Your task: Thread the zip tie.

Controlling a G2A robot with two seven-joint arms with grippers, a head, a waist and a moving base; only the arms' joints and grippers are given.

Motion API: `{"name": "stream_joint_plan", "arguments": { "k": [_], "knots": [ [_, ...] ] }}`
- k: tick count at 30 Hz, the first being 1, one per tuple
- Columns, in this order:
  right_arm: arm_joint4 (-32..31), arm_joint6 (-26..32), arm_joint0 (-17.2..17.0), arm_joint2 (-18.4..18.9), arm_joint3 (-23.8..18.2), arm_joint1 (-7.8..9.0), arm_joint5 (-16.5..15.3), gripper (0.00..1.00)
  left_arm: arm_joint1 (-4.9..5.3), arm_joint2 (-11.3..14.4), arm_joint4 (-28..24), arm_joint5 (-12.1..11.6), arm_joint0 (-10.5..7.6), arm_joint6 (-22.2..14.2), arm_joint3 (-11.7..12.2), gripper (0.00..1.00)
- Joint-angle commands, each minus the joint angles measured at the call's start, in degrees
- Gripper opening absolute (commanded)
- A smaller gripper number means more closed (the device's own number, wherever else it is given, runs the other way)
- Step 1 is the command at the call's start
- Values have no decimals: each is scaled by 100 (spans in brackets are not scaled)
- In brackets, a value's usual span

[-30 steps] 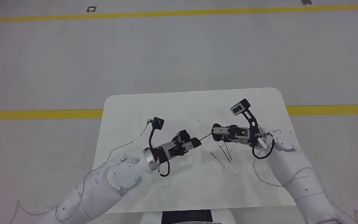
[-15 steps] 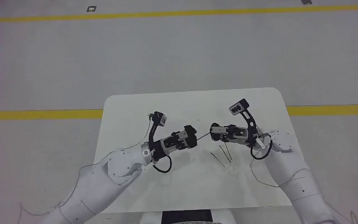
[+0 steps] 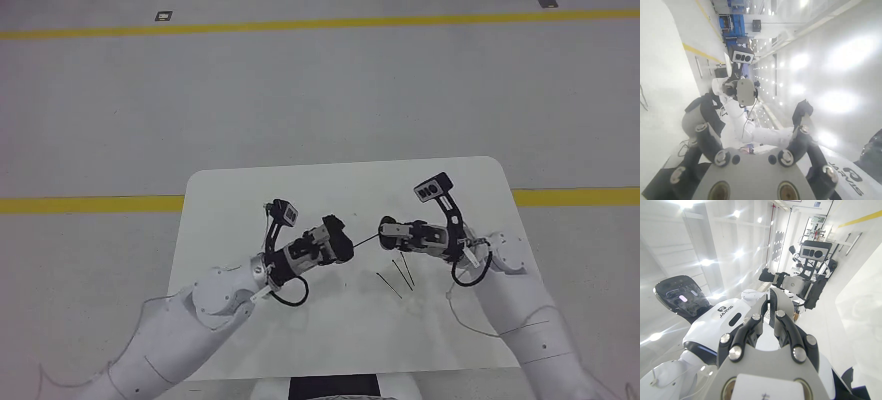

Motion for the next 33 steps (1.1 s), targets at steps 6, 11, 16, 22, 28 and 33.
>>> {"name": "stream_joint_plan", "arguments": {
  "k": [6, 11, 16, 22, 28, 33],
  "knots": [
    [-129, -4, -21, 56, -21, -46, 0, 0, -17, -30, -107, 0, 8, -184, 9, 100],
    [-312, -213, -66, 76, -223, -53, 0, 0, -34, -19, -136, 22, 24, -104, -28, 100],
    [-606, -287, -156, 256, -447, -87, 0, 0, -75, -28, -441, 0, 49, -212, -31, 100],
    [-875, -391, -208, 356, -380, -150, 0, 0, -112, -72, -545, 0, 64, -352, 3, 78],
    [-1077, -444, -202, 390, -257, -187, 0, 0, -141, -93, -561, 31, 84, -397, 57, 56],
    [-1171, -391, -174, 389, -155, -188, 0, 0, -166, -102, -456, 121, 86, -346, 84, 51]
  ]
}}
